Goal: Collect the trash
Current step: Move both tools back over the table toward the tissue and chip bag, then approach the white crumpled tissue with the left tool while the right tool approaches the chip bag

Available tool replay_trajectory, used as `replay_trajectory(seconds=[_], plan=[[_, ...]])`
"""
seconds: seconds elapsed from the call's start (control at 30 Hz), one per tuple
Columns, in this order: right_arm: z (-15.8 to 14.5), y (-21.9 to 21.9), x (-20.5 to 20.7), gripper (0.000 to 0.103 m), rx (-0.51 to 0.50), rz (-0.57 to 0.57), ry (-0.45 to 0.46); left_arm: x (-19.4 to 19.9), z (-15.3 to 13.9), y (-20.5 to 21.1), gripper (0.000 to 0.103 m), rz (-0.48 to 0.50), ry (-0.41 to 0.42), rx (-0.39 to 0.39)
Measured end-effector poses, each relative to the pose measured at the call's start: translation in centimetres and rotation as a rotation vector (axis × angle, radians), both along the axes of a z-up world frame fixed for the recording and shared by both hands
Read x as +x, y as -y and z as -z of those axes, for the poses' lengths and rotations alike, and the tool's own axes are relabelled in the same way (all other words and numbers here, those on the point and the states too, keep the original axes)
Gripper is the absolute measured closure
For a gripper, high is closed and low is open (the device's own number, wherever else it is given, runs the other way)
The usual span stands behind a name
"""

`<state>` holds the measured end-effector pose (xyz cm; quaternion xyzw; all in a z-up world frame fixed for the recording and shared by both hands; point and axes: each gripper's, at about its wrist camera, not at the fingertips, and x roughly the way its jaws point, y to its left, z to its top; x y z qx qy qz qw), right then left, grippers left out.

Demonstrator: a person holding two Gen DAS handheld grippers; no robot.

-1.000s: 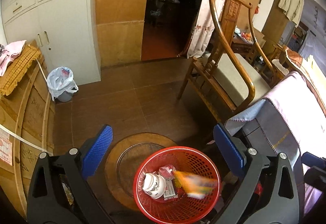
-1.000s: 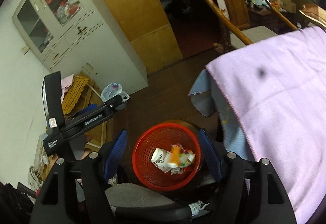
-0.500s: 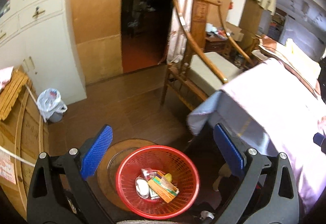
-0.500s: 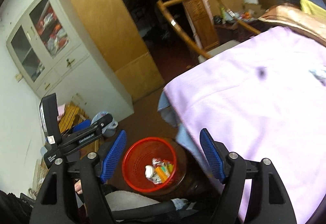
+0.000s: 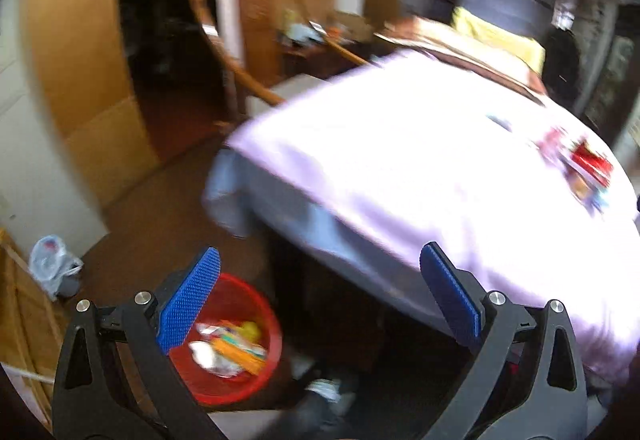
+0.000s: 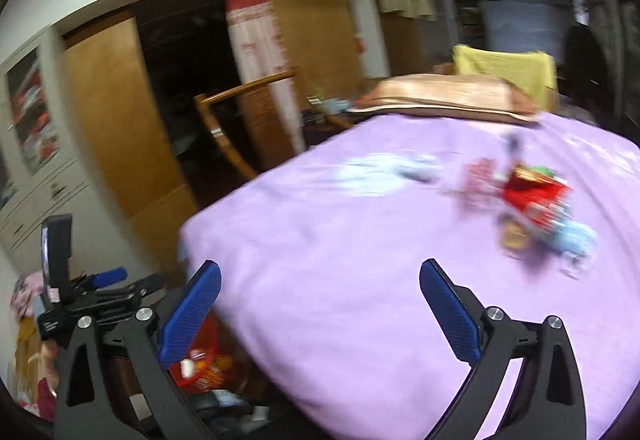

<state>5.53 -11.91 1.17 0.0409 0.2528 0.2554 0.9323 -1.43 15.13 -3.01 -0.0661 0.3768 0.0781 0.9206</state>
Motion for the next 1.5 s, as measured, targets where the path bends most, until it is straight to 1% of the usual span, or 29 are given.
replay_trajectory(seconds=[0.07, 0.17, 0.33, 0.43, 0.63, 0.73, 0.8, 0.83, 0.9, 1.0, 1.07, 1.17, 1.27, 1.3, 1.33, 1.4, 1.5], plan=[[0.7, 3.1, 1.0, 0.005, 0.022, 0.068, -0.021, 1.6, 0.5, 2.4, 0.007, 0.069, -0.029, -0.004], [1.8, 6.9, 2.8, 0.005, 0.039, 0.164, -0.053, 4.4, 1.0, 5.9, 0.007, 0.143, -0.060, 0.030], [3.3, 11.3, 5.7, 0.005, 0.045, 0.265, -0.104, 8.7, 1.1, 10.6, 0.007, 0.235, -0.083, 0.059], [3.4, 13.5, 7.7, 0.005, 0.029, 0.313, -0.112, 11.7, 0.9, 13.2, 0.007, 0.291, -0.085, 0.081], [2.6, 16.7, 11.1, 0.005, -0.001, 0.422, -0.093, 17.7, -0.5, 19.1, 0.007, 0.397, -0.059, 0.118], [3.1, 18.3, 12.1, 0.005, 0.018, 0.462, -0.093, 20.5, -1.0, 21.4, 0.007, 0.431, -0.043, 0.122], [3.9, 19.2, 12.8, 0.005, 0.038, 0.482, -0.139, 22.3, -1.2, 23.0, 0.007, 0.453, -0.038, 0.117], [4.0, 19.5, 12.9, 0.005, 0.045, 0.482, -0.146, 23.2, -1.3, 23.9, 0.007, 0.472, -0.037, 0.110], [4.0, 20.1, 12.8, 0.005, 0.061, 0.497, -0.140, 24.8, -1.4, 25.6, 0.006, 0.513, -0.033, 0.089], [4.1, 20.4, 12.8, 0.005, 0.059, 0.511, -0.133, 27.3, -1.2, 28.2, 0.006, 0.558, -0.031, 0.067], [4.3, 20.6, 12.9, 0.005, 0.057, 0.520, -0.140, 28.8, -1.0, 29.5, 0.006, 0.558, -0.043, 0.064], [4.6, 20.8, 13.2, 0.005, 0.059, 0.523, -0.161, 30.4, 0.2, 30.2, 0.006, 0.551, -0.055, 0.049], [4.6, 20.8, 13.3, 0.005, 0.054, 0.529, -0.163, 31.1, 1.7, 28.9, 0.005, 0.505, -0.078, 0.065], [4.6, 20.8, 13.3, 0.005, 0.054, 0.528, -0.162, 31.3, 1.8, 28.2, 0.005, 0.498, -0.079, 0.051], [4.6, 20.8, 13.3, 0.005, 0.056, 0.524, -0.162, 31.5, 1.8, 27.3, 0.005, 0.480, -0.076, 0.025], [4.6, 20.6, 13.2, 0.005, 0.053, 0.516, -0.158, 31.8, 1.6, 25.9, 0.006, 0.434, -0.086, -0.003], [4.6, 20.2, 13.3, 0.005, 0.033, 0.514, -0.154, 32.6, 1.4, 23.9, 0.005, 0.401, -0.114, -0.091]])
